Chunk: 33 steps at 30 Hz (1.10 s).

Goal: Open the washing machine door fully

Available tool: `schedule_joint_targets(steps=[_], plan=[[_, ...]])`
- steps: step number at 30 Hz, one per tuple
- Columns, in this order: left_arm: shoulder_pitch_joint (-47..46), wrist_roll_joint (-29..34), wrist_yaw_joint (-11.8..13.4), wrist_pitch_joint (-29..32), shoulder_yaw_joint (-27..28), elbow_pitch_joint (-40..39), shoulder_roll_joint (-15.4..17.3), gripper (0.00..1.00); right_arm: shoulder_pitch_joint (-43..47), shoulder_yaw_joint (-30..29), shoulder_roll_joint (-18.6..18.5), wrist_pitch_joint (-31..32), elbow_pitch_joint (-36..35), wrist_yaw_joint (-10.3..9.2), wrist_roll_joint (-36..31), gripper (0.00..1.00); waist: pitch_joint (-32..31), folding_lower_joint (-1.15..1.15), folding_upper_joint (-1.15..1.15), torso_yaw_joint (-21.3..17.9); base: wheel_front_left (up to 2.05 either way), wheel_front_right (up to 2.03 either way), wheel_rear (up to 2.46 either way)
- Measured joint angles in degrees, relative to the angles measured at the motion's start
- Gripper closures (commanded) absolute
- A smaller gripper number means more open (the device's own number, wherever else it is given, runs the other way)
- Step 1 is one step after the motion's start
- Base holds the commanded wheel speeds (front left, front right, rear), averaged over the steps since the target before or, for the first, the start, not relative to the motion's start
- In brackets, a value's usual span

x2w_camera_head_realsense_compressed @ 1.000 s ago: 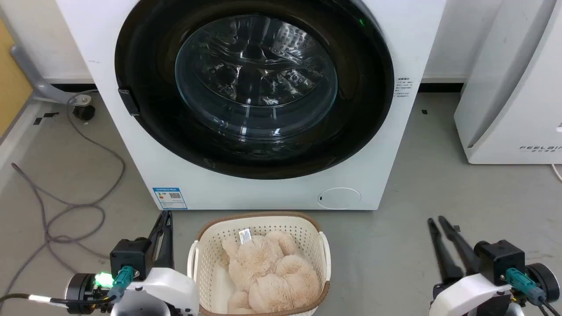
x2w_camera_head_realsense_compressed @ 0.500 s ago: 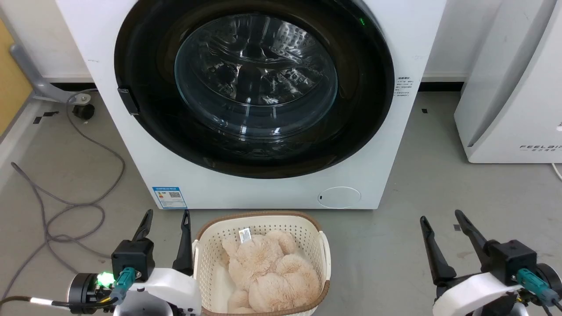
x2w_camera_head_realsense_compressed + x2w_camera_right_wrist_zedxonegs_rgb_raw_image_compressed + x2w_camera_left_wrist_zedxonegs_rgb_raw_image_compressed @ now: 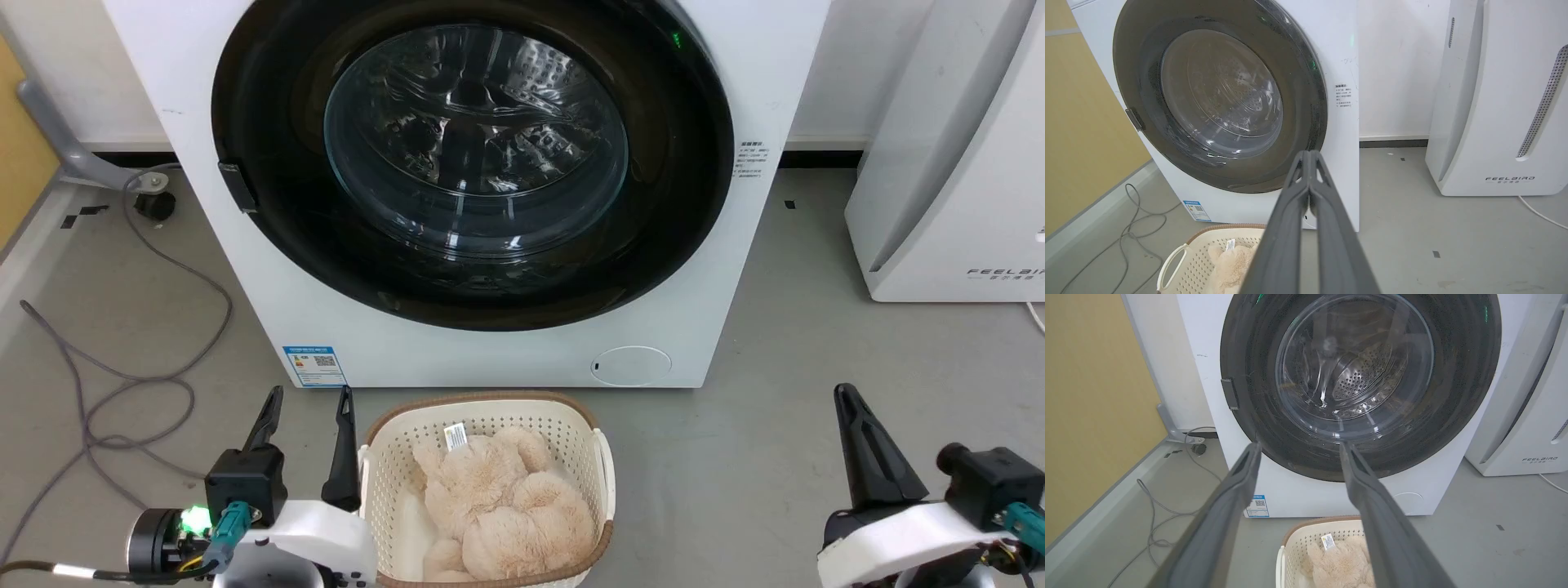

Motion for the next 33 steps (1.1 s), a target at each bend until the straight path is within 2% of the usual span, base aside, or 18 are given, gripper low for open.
schedule_joint_targets(steps=[7, 20, 26, 33], plan=[[0.0, -0.4, 0.5, -0.8, -0.3, 0.0, 0.0, 0.00, 0.0, -0.2, 0.0, -0.9, 0.0, 0.00, 7.1, 1.00, 0.1, 0.00, 0.00, 0.2, 0.00, 0.00, 0.00], [-0.4, -1.2, 1.2, -2.4, -0.7, -0.2, 0.0, 0.00, -1.4, -1.0, 0.0, -2.5, 2.6, 0.00, 26.6, 1.00, 1.0, 0.00, 0.00, 0.5, 0.00, 0.00, 0.00], [-1.1, -1.4, 1.6, -3.1, -1.1, -0.5, 0.0, 0.00, -5.0, -3.0, 0.0, -0.7, 5.6, 0.00, 34.8, 1.00, 2.3, 0.00, 0.00, 0.7, 0.00, 0.00, 0.00], [-2.7, -1.9, 1.7, -3.9, -1.5, -1.0, 0.0, 0.00, -10.5, -5.9, -0.5, 2.2, 9.8, -0.01, 40.8, 1.00, 4.4, 0.00, 0.00, 1.2, 0.00, 0.00, 0.00]])
